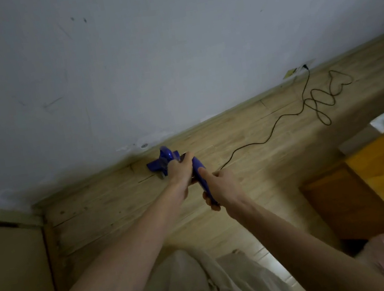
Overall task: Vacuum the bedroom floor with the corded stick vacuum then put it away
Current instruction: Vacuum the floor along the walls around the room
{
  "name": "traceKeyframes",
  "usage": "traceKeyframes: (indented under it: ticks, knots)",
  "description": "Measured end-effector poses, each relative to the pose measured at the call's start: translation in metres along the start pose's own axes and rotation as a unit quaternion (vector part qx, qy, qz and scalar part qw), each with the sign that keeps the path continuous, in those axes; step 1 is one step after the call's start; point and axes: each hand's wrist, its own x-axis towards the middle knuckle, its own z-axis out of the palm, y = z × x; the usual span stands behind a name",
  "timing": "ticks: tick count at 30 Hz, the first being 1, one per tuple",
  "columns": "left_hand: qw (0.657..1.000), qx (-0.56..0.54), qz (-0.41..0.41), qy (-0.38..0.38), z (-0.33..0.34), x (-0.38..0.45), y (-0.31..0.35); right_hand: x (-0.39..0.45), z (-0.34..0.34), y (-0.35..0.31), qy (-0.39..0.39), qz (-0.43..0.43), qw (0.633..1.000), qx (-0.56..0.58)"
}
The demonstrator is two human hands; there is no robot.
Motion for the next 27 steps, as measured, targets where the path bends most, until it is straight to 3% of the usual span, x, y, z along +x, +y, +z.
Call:
traceKeyframes:
  ticks: [5,12,21,27]
  knots:
    - [0.999,-0.002,-0.003,0.036,0.002,0.017,0.012,0.026,0.003,-0.004,-0.028,-0.015,0.999,-0.017]
    - [0.998,0.018,-0.001,0.068,0.051,0.034,0.034,0.056,-0.049,-0.022,-0.037,-0.012,0.999,-0.037]
    - [0.999,-0.005,0.009,0.038,0.122,0.021,0.021,0.053,-0.123,-0.008,-0.031,-0.028,0.999,-0.03]
    - [0.998,0.042,0.008,0.036,0.146,0.026,0.026,0.071,-0.143,-0.001,-0.026,-0.015,0.999,-0.021]
